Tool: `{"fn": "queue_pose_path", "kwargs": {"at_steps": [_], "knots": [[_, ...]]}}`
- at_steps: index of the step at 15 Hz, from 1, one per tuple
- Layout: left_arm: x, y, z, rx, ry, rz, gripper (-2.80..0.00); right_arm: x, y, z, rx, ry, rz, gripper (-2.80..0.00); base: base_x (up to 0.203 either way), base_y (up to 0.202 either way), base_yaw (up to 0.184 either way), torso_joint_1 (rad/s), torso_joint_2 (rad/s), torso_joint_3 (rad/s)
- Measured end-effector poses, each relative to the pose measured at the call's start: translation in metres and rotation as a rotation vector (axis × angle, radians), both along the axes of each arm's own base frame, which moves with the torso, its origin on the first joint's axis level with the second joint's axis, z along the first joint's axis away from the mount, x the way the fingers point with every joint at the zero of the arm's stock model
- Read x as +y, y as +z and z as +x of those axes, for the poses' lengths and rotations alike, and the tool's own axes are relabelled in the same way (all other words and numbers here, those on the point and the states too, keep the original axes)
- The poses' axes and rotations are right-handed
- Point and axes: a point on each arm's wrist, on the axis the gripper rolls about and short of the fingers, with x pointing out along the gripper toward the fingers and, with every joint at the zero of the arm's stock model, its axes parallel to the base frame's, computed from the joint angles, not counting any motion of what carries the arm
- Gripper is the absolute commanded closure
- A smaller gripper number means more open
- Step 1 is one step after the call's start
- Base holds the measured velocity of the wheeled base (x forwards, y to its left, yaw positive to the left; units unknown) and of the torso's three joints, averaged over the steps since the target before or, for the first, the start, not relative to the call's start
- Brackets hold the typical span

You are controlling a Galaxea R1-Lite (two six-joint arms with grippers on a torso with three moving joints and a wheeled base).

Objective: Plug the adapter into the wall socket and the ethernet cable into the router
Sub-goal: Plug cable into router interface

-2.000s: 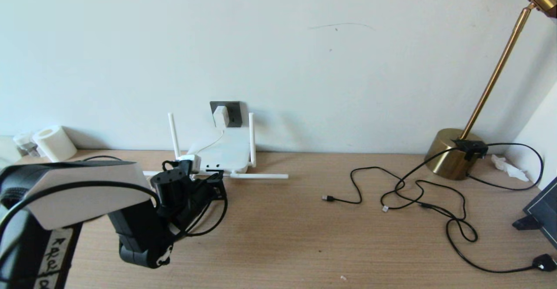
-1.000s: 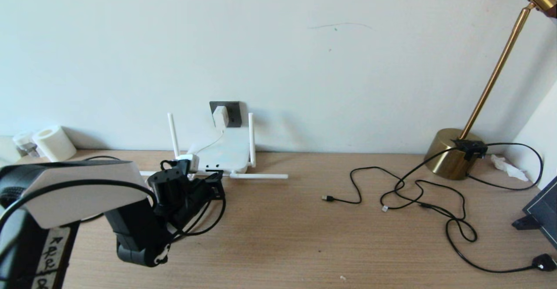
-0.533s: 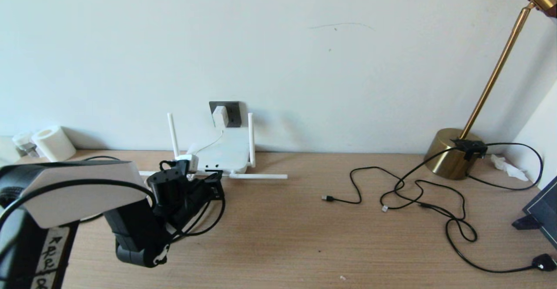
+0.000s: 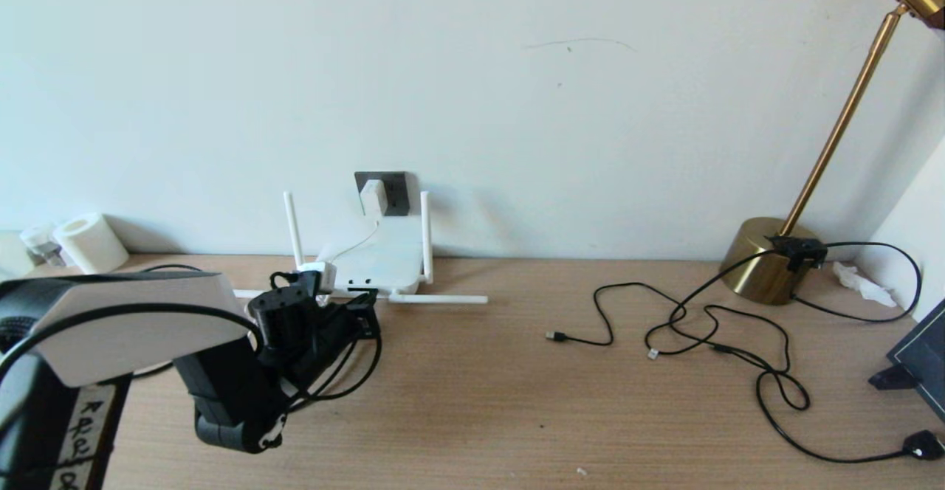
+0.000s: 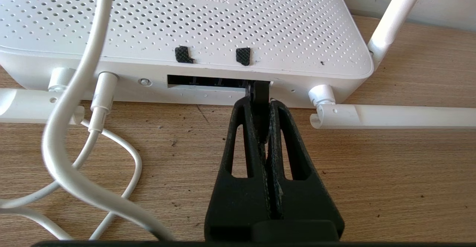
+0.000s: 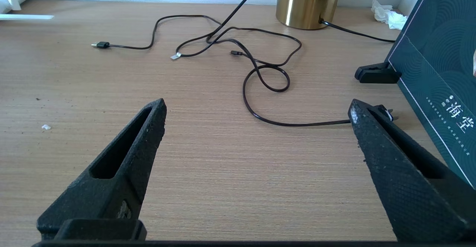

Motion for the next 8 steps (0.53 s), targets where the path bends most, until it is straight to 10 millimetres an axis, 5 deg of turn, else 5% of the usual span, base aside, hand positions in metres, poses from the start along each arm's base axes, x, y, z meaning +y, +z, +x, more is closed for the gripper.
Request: {"fn": "queue_pose_path", "kwargs": {"at_steps": [8], "knots": [[-0.0012, 0.0011, 0.0027, 0.011, 0.002, 0.003, 0.00, 0.0000, 0.0000, 0.0000, 0.000, 0.000, 0.000, -2.80, 0.000, 0.000, 0.000, 0.000, 0.00, 0.000]]}}
